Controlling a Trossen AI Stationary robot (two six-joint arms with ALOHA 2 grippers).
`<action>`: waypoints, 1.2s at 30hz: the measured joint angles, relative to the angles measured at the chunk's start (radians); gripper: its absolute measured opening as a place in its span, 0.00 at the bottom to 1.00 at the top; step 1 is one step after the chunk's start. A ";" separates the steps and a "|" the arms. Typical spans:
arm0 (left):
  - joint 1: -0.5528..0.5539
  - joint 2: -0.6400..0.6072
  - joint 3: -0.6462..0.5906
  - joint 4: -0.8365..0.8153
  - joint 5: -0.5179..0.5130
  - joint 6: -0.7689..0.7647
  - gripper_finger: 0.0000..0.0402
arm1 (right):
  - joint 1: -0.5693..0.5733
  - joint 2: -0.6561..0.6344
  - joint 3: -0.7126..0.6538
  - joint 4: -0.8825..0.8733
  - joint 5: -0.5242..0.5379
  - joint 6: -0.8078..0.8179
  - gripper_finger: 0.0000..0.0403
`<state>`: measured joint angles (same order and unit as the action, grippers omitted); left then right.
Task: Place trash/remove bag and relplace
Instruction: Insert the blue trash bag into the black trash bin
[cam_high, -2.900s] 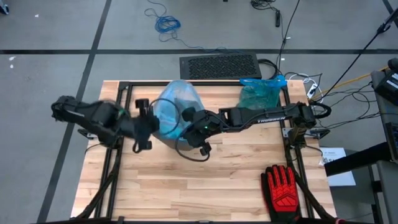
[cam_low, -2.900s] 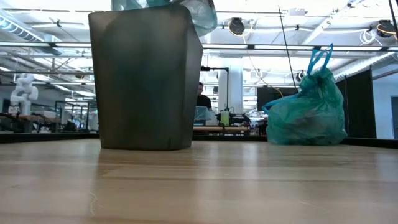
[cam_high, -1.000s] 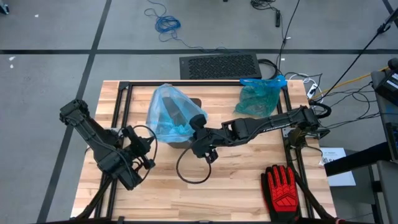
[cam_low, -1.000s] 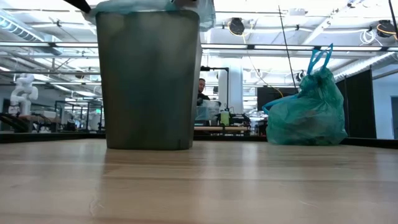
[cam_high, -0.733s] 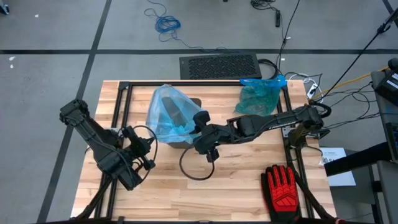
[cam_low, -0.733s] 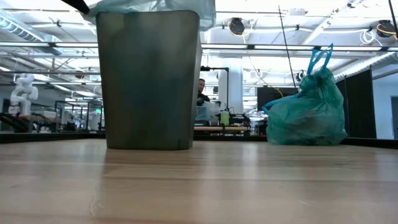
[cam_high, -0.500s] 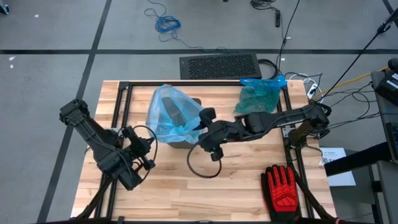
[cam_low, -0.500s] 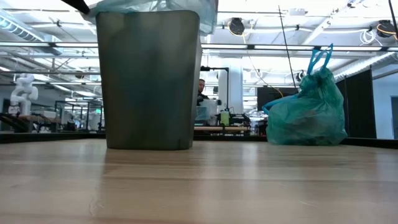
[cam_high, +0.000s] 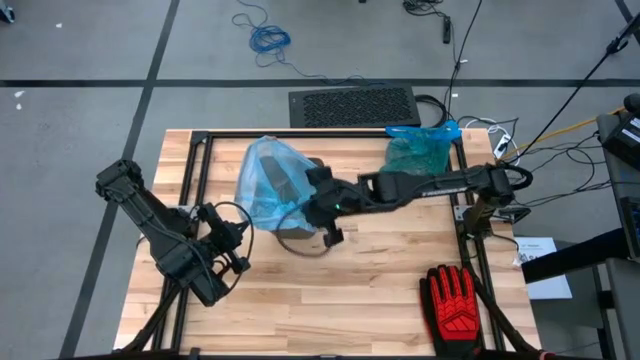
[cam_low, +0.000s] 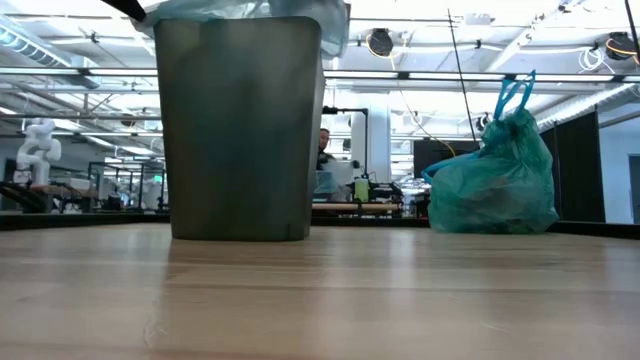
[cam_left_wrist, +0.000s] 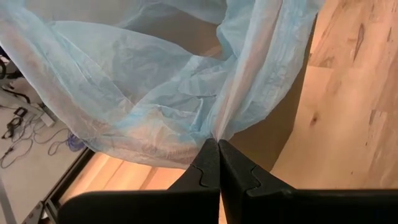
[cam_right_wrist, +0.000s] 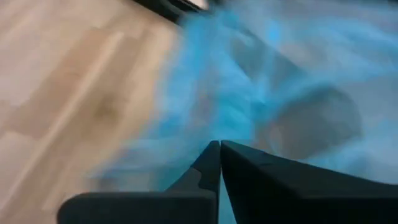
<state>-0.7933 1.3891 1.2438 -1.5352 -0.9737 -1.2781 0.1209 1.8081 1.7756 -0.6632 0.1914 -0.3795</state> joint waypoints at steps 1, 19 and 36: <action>0.000 0.000 0.000 0.000 0.000 0.000 0.00 | 0.016 -0.003 0.000 0.002 -0.003 -0.024 0.01; 0.008 0.000 0.001 -0.006 -0.051 0.043 0.02 | 0.063 0.003 -0.078 -0.006 0.051 -0.078 0.00; 0.008 -0.001 0.228 0.000 0.030 0.277 0.35 | 0.061 0.003 -0.077 0.001 0.051 -0.096 0.00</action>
<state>-0.7856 1.3884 1.4714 -1.5349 -0.9436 -1.0013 0.1822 1.8114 1.6985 -0.6624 0.2424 -0.4753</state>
